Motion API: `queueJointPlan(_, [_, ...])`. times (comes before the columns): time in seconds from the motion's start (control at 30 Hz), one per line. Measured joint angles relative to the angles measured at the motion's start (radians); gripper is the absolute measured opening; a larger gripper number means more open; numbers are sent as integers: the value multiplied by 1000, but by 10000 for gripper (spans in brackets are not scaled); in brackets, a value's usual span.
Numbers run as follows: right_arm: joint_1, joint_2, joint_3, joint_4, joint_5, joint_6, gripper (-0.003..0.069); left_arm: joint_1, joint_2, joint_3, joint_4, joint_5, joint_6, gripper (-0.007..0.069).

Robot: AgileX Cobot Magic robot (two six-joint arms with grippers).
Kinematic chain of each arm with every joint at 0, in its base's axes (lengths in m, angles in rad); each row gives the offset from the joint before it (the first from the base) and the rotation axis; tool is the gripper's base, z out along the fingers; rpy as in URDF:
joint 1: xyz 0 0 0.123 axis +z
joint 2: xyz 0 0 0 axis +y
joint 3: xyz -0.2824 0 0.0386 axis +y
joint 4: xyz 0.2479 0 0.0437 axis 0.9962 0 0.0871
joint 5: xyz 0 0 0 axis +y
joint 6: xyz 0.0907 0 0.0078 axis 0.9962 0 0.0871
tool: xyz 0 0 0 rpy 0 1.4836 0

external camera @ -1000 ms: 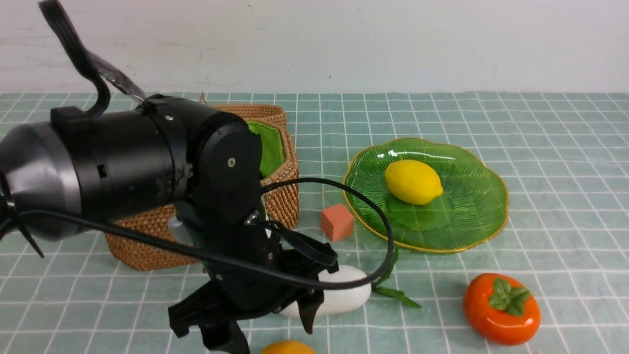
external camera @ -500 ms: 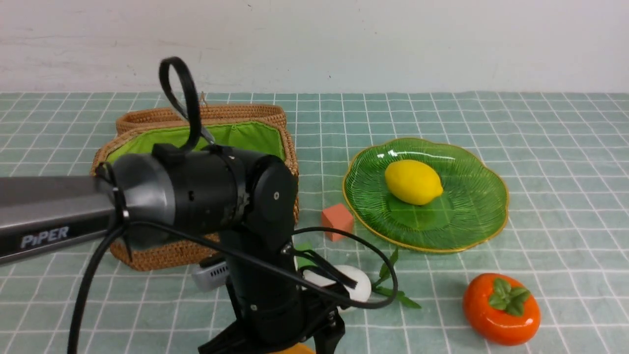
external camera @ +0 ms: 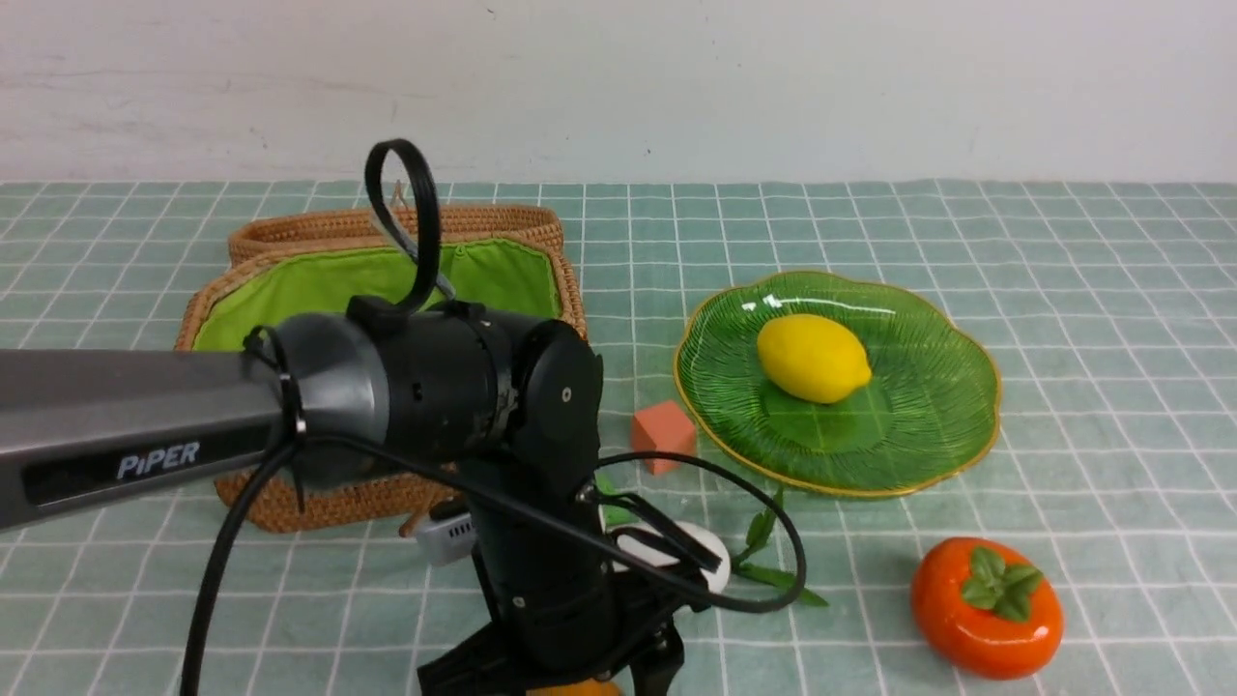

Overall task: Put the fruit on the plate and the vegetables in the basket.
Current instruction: Grab the mango with your left arm and place it on the right plate

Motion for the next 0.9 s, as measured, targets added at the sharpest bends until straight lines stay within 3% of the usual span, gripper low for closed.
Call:
queueJointPlan(0.33, [0, 0, 0, 0, 0, 0, 242, 0, -72, -151, 0, 45, 88, 496])
queueJointPlan(0.5, [0, 0, 0, 0, 0, 0, 242, 0, -55, -307, 56, -17, 96, 496])
queueJointPlan(0.67, [0, 0, 0, 0, 0, 0, 242, 0, 95, -560, 191, -120, 63, 496])
queueJointPlan(0.9, [0, 0, 0, 0, 0, 0, 242, 0, 349, -831, 242, -177, 54, 496])
